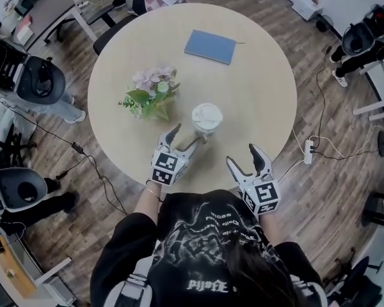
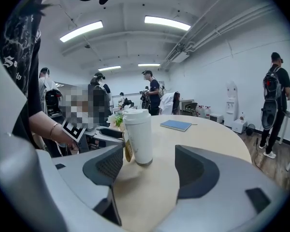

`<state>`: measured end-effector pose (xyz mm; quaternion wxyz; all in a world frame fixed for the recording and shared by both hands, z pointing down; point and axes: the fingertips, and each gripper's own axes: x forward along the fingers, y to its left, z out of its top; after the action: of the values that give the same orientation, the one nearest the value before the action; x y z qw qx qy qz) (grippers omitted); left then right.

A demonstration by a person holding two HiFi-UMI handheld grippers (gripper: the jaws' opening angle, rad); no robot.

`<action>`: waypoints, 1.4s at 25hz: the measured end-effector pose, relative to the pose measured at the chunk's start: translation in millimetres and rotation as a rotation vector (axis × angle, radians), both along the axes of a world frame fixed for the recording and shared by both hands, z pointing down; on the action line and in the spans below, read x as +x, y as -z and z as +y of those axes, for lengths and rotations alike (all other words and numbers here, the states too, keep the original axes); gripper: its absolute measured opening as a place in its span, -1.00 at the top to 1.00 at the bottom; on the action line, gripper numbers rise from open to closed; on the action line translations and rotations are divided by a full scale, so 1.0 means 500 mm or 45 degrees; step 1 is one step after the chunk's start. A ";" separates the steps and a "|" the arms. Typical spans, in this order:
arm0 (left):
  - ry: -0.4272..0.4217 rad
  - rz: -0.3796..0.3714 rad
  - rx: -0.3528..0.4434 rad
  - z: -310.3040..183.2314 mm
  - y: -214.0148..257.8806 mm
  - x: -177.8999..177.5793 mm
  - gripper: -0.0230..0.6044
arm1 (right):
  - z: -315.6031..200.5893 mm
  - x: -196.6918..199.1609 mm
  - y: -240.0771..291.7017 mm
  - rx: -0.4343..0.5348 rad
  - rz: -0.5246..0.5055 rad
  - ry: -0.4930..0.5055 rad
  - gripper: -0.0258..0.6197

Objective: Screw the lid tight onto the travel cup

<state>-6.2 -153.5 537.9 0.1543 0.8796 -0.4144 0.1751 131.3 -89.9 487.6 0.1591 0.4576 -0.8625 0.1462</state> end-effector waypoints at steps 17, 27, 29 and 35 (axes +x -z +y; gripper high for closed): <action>-0.273 0.007 0.056 -0.051 -0.005 0.087 -0.27 | -0.044 -0.042 0.024 -0.008 0.016 0.235 -0.13; -0.295 0.122 0.068 -0.080 -0.006 0.117 -0.30 | -0.094 -0.099 0.097 0.108 0.225 0.719 -0.13; -0.311 0.121 0.066 -0.079 -0.006 0.117 -0.30 | -0.104 -0.109 0.106 0.084 0.259 0.787 -0.15; -0.341 0.101 0.062 -0.078 -0.012 0.112 -0.30 | -0.158 -0.148 0.131 0.156 0.590 1.130 -0.19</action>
<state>49.6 -192.3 543.7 0.1244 0.9367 -0.2911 0.1492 57.0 -168.7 422.3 0.3660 0.0756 -0.9230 -0.0919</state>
